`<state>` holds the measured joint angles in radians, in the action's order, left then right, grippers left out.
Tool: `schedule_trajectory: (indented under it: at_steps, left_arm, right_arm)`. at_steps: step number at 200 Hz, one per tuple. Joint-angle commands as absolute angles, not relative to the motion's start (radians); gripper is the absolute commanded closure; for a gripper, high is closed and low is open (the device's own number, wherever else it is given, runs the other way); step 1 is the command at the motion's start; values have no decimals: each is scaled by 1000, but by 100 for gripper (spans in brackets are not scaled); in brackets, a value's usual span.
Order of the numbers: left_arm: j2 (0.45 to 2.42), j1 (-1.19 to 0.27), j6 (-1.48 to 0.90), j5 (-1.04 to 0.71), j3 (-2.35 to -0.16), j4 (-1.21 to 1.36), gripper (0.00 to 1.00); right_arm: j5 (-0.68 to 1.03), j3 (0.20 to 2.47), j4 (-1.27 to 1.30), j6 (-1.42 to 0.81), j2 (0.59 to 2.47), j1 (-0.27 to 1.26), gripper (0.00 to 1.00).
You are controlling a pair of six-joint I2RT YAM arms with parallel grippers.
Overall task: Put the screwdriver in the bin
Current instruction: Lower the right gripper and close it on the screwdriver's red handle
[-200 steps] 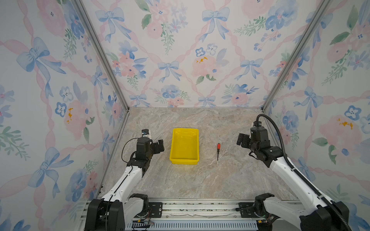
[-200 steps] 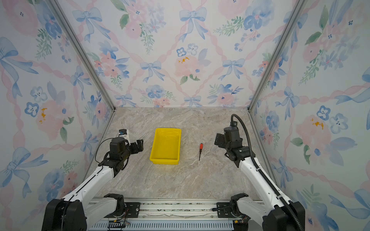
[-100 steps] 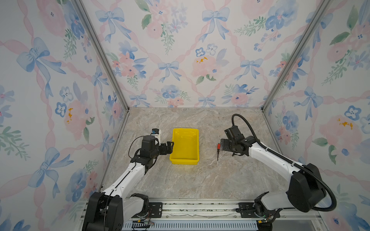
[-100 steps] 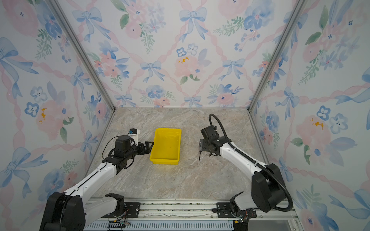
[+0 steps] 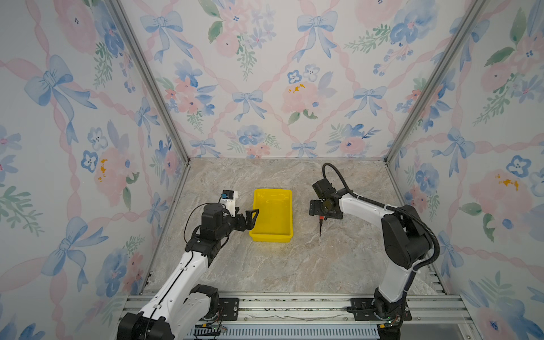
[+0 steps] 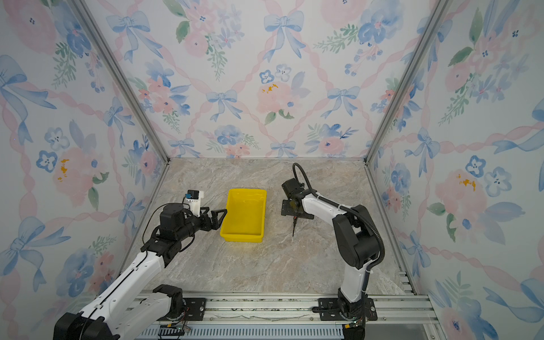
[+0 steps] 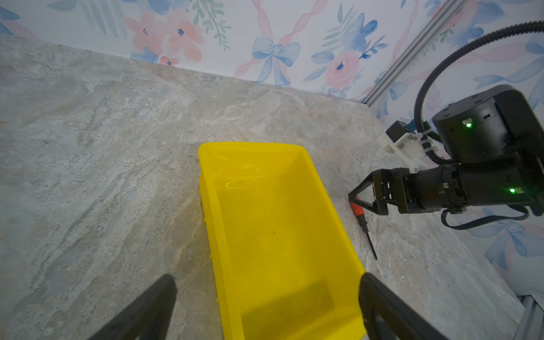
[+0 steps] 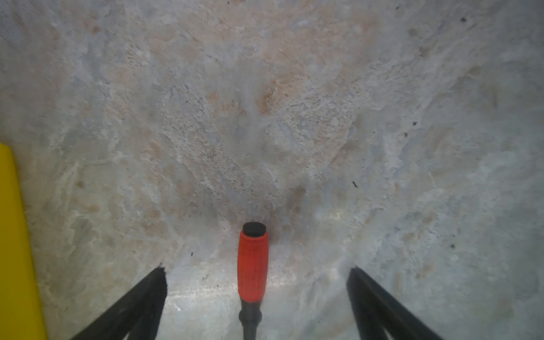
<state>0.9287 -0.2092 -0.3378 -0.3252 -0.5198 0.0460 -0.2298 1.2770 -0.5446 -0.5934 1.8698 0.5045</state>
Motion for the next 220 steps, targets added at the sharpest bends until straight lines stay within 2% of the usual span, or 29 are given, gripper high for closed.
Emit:
schedule_trajectory:
  at_steps: [1, 21, 84, 105, 129, 220]
  left_arm:
    - [936, -214, -327, -346, -502, 51, 3]
    - [946, -215, -320, -342, -505, 59, 3]
    - [973, -219, -308, -348, -492, 98, 2]
    - [983, -226, -306, -346, -495, 103, 3]
    - [985, -228, -307, -336, -489, 108, 3]
    - [981, -230, -316, -310, -467, 118, 2]
  right_arm:
    - [-215, 1328, -560, -603, 1913, 497, 7]
    - [-212, 1347, -570, -597, 1941, 494, 13]
    - [-212, 1333, -568, -586, 1971, 492, 26]
    - [-206, 1320, -558, -587, 1978, 486, 42]
    - [-204, 1305, -545, -588, 1980, 481, 53]
    - [-200, 1248, -503, -583, 1980, 476, 73]
